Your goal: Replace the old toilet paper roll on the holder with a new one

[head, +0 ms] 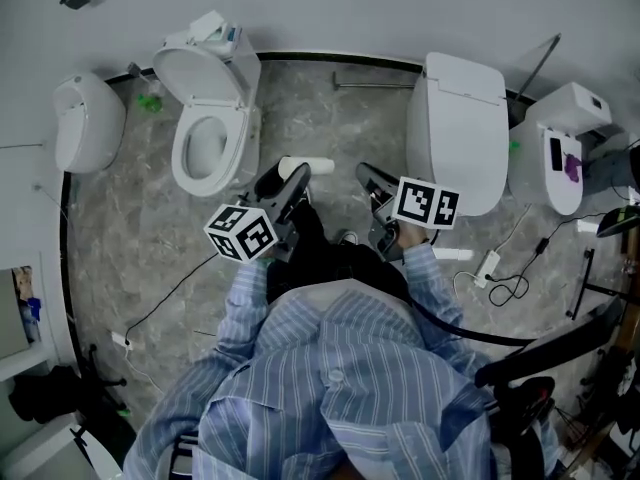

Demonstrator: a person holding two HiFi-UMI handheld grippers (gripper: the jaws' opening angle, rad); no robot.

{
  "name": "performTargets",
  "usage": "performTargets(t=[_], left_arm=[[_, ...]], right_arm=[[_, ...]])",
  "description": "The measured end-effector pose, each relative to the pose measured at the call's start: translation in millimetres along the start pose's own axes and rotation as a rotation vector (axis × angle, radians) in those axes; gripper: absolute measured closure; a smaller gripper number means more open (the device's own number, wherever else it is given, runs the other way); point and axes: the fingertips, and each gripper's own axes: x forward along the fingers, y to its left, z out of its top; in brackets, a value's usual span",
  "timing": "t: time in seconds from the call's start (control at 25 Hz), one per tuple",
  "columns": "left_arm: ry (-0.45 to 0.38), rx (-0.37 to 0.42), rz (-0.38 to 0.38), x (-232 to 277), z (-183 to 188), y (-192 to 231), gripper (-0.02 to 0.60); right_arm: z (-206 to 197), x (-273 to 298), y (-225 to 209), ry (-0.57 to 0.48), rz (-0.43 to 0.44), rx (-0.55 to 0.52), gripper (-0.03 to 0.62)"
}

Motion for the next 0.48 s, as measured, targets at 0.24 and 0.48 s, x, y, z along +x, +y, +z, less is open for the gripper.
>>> performTargets(t=[0.24, 0.48], left_arm=[[0.007, 0.01, -0.017, 0.3, -7.0, -12.3, 0.394], [0.003, 0.017, -0.03, 1.4, -9.4, -18.2, 0.393]], right_arm=[[-7.1, -10.2, -2.2, 0.0, 0.002, -0.003, 0.576], [-7.8, -20.6, -5.6, -0.013, -0.009, -0.01, 0.576]])
